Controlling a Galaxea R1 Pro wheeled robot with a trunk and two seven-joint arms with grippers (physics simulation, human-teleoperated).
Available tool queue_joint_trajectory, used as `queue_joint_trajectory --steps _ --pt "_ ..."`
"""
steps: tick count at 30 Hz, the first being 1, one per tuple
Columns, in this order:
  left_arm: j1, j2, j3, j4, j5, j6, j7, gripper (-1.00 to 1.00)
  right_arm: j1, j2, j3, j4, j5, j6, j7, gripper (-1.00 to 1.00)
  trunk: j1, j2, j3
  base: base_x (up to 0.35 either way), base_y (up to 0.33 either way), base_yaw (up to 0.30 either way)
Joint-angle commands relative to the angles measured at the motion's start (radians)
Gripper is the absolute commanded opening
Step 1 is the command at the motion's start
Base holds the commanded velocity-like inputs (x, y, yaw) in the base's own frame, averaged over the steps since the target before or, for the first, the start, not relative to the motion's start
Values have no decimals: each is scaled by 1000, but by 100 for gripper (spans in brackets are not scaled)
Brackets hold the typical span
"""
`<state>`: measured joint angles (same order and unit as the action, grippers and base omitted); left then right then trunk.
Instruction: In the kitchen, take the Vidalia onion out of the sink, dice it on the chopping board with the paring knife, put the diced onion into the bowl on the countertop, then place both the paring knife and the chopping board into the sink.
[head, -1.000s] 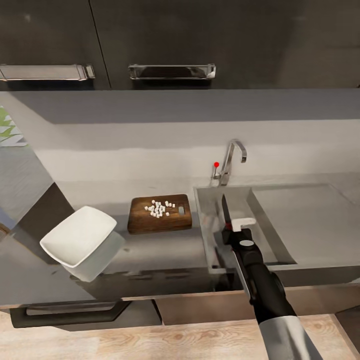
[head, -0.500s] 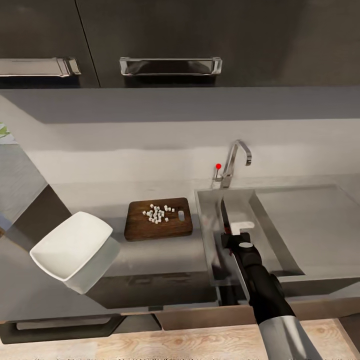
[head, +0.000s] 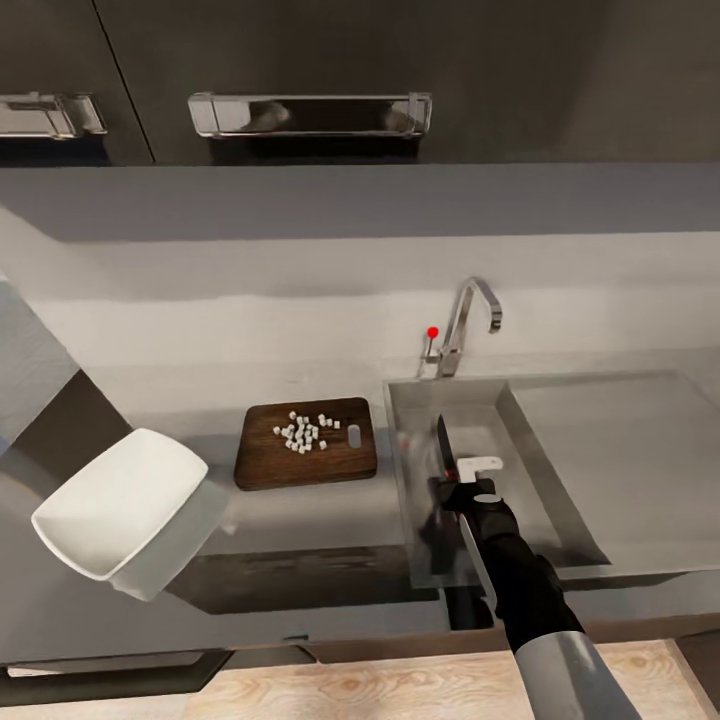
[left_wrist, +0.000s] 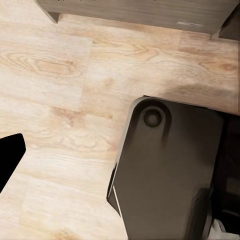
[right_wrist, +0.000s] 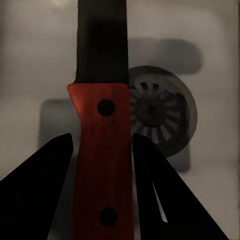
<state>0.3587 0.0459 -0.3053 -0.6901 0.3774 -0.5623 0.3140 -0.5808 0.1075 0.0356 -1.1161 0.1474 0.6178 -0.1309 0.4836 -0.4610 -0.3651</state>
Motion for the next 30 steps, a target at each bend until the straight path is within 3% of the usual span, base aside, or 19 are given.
queue_joint_trajectory --steps 1,10,24,25,30 --pt "0 2 -8 -2 5 -2 10 100 -1 0 1 -1 6 7 1 -100 1 -2 -3 49 -31 0" --pt "0 2 -8 -2 5 -2 10 100 -1 1 3 5 -6 6 2 -100 1 -2 -17 7 -4 3" --pt "0 2 -8 -2 5 -2 10 100 -1 1 1 60 -7 5 2 -100 1 -2 -18 0 0 2" --pt "0 2 -8 -2 5 -2 10 100 -1 1 1 60 -7 5 2 100 1 -2 -18 0 0 0" --pt "0 2 -8 -2 5 -2 10 100 -1 1 1 61 -7 5 2 100 1 -2 -18 0 0 0"
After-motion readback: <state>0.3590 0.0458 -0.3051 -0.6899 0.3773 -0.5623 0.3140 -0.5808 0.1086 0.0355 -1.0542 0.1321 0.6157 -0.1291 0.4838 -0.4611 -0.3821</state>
